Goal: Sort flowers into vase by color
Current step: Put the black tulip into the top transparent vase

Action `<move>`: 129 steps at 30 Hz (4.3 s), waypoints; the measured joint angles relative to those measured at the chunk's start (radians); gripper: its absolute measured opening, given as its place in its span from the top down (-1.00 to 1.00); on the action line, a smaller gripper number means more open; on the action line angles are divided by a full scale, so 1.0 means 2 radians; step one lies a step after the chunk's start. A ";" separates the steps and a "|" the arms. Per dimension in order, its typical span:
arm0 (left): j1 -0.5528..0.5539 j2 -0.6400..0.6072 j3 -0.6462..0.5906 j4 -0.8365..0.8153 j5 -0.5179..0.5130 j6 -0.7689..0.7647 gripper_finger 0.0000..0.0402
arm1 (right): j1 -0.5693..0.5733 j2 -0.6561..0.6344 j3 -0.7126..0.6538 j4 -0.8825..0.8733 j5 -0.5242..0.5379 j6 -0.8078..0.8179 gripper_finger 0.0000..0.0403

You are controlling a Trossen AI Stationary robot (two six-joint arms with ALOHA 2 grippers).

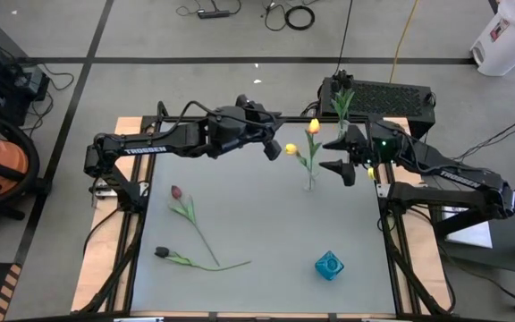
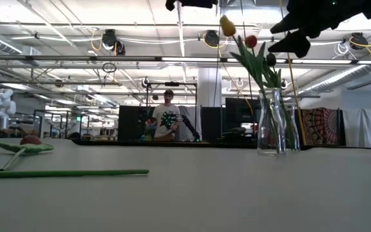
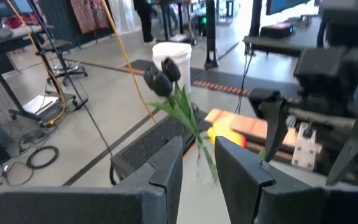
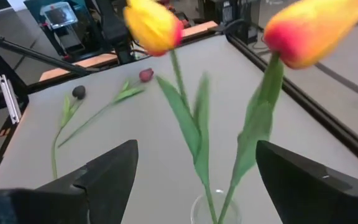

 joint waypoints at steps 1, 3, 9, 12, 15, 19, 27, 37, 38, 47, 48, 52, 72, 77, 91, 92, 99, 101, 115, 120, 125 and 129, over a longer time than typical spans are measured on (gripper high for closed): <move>0.000 0.000 0.000 -0.008 -0.001 0.000 0.49 | 0.000 -0.002 0.000 -0.003 0.000 0.002 -0.58; 0.000 -0.004 0.000 -0.031 -0.001 -0.012 0.49 | 0.000 -0.006 0.000 -0.007 0.000 0.003 -0.58; 0.000 -0.019 0.000 -0.117 -0.033 -0.082 0.49 | 0.000 -0.036 0.000 -0.008 0.000 0.005 -0.58; 0.000 -0.034 -0.001 -0.172 -0.039 -0.129 0.49 | 0.000 -0.054 0.000 -0.008 0.000 0.012 -0.58; 0.000 -0.048 0.000 -0.224 -0.039 -0.181 0.49 | 0.000 -0.071 0.000 -0.008 0.000 0.017 -0.58; -0.005 -0.062 -0.001 -0.291 -0.038 -0.248 0.49 | 0.000 -0.091 0.000 -0.008 0.000 0.017 -0.58; -0.036 -0.073 0.000 -0.399 -0.026 -0.338 0.49 | 0.000 -0.142 0.000 -0.010 -0.001 0.043 -0.58; -0.075 -0.073 0.000 -0.555 -0.010 -0.462 0.49 | 0.000 -0.201 0.000 -0.017 -0.001 0.046 -0.58; -0.079 -0.073 0.000 -0.577 -0.010 -0.477 0.49 | 0.000 -0.206 0.000 -0.020 -0.001 0.046 -0.58; -0.125 -0.079 0.000 -0.676 -0.009 -0.604 0.49 | 0.000 -0.247 0.000 -0.073 0.000 0.069 -0.58; -0.130 -0.080 0.000 -0.682 -0.006 -0.616 0.49 | 0.000 -0.250 0.000 -0.081 0.000 0.069 -0.58; -0.154 -0.080 -0.006 -0.686 0.003 -0.663 0.49 | 0.000 -0.257 0.000 -0.101 0.000 0.068 -0.58; -0.334 -0.081 -0.029 -0.671 0.109 -0.991 0.49 | 0.000 -0.258 0.000 -0.104 0.000 0.026 -0.58; -0.374 -0.081 -0.029 -0.666 0.109 -1.085 0.49 | 0.000 -0.258 0.000 -0.104 0.000 0.026 -0.58; -0.407 -0.032 -0.029 -0.614 0.159 -1.113 0.49 | 0.000 -0.258 0.000 -0.104 0.000 0.031 -0.58; -0.407 -0.026 -0.029 -0.608 0.159 -1.113 0.49 | 0.000 -0.258 0.000 -0.104 0.000 0.031 -0.58; -0.406 0.009 -0.029 -0.581 0.159 -1.110 0.49 | 0.000 -0.258 0.000 -0.104 0.000 0.032 -0.58; -0.408 0.017 -0.029 -0.580 0.159 -1.096 0.49 | 0.000 -0.258 0.000 -0.104 0.000 0.032 -0.58; -0.412 0.029 -0.029 -0.577 0.168 -0.784 0.49 | 0.000 -0.257 0.000 -0.104 0.000 0.045 -0.58; -0.423 0.029 -0.029 -0.579 0.179 -0.684 0.49 | 0.000 -0.257 0.000 -0.104 0.000 0.045 -0.58; -0.447 0.030 -0.029 -0.586 0.170 -0.629 0.49 | 0.000 -0.257 0.000 -0.104 0.000 0.045 -0.58; -0.466 0.032 -0.029 -0.586 0.159 -0.578 0.49 | 0.000 -0.257 0.000 -0.104 0.000 0.045 -0.58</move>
